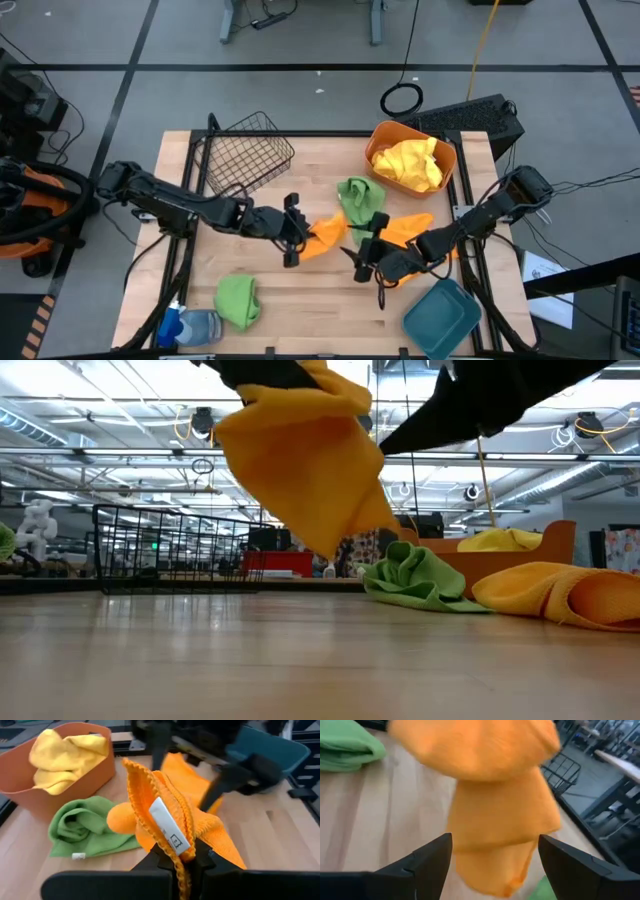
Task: Sort microfiber towel by color & place in baskets
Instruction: Put the top orange microfiber cloth into the blue bin
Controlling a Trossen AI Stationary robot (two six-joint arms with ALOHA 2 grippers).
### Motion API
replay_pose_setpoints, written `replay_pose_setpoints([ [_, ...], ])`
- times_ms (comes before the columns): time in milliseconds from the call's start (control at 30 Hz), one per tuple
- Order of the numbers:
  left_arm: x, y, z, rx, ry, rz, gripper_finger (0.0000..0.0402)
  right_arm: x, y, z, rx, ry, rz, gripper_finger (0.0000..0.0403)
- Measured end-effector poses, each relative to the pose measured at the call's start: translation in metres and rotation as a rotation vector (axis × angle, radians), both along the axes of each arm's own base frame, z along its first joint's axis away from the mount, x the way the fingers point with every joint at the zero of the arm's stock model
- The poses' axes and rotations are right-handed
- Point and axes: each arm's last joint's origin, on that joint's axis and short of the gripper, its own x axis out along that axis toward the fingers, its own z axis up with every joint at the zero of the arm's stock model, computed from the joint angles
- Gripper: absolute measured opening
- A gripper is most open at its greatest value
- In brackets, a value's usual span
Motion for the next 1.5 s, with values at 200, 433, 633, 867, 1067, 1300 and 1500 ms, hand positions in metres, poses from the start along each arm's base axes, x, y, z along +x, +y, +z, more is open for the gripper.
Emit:
replay_pose_setpoints([
  [200, -0.003, -0.013, 0.003, 0.010, -0.022, -0.047, 0.0013, 0.009, -0.010, -0.004, 0.109, 0.007, 0.046, 0.0288],
  [433, -0.004, -0.016, 0.004, 0.070, -0.033, -0.056, 0.0013, 0.022, -0.012, -0.008, 0.244, 0.020, 0.270, 0.0261],
  [633, -0.004, -0.013, 0.002, 0.132, -0.018, 0.001, 0.0013, 0.022, -0.010, -0.008, 0.233, 0.038, 0.329, 0.0150],
  [867, -0.003, -0.013, 0.000, 0.136, -0.013, 0.009, 0.0013, 0.023, -0.005, 0.000, 0.179, -0.015, 0.411, 0.0011],
  [1067, 0.002, -0.014, -0.007, 0.141, 0.003, 0.008, 0.0013, 0.025, 0.002, 0.010, 0.133, -0.113, 0.481, 0.0067],
  [1300, 0.003, -0.014, -0.009, 0.142, 0.007, 0.009, 0.0013, 0.022, 0.007, 0.014, 0.025, -0.150, 0.370, 0.0158],
  [1500, 0.004, -0.011, -0.009, 0.122, 0.008, 0.030, 0.0013, 0.017, 0.017, 0.019, -0.139, -0.156, 0.380, 0.0231],
])
